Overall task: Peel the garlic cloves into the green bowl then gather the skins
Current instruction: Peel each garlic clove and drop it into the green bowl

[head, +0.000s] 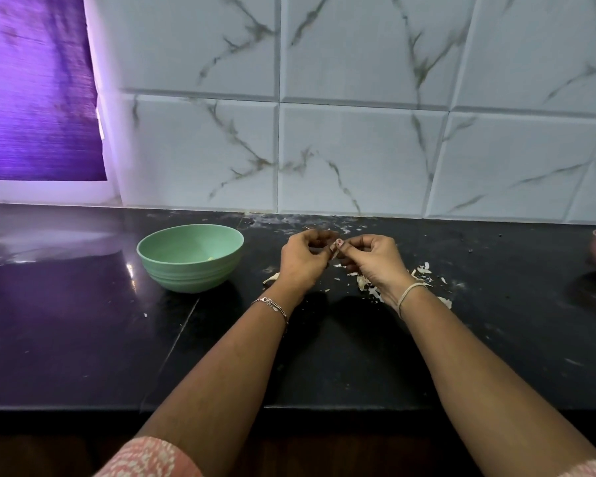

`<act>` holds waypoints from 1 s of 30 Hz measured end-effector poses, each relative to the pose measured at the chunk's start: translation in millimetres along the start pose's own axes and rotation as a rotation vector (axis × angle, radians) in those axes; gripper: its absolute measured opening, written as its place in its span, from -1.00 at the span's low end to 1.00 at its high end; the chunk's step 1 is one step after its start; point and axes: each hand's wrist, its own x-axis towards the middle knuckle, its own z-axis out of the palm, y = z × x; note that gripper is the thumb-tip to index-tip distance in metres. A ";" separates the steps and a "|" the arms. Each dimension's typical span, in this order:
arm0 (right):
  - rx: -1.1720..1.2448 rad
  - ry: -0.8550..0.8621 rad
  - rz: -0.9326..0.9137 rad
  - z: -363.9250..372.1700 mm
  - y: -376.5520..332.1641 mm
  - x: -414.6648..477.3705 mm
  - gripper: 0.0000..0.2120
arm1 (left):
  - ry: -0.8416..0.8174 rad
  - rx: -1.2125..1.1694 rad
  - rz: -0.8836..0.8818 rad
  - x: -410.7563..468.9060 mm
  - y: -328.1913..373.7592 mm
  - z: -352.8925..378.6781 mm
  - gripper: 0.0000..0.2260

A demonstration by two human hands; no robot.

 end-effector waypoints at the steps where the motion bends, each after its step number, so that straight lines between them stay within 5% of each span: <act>1: -0.002 0.005 0.002 -0.4 0.9 0.8 -0.90 | 0.013 -0.003 -0.004 0.2 0.1 -0.4 -0.89; 18: -0.084 0.090 -0.040 2.5 -3.5 -3.9 -0.85 | 0.044 0.112 0.047 -6.1 5.0 0.0 -0.90; 30: -0.093 -0.012 -0.077 4.9 4.1 1.5 -0.87 | -0.072 -0.548 -0.325 -12.6 15.6 -10.2 -0.93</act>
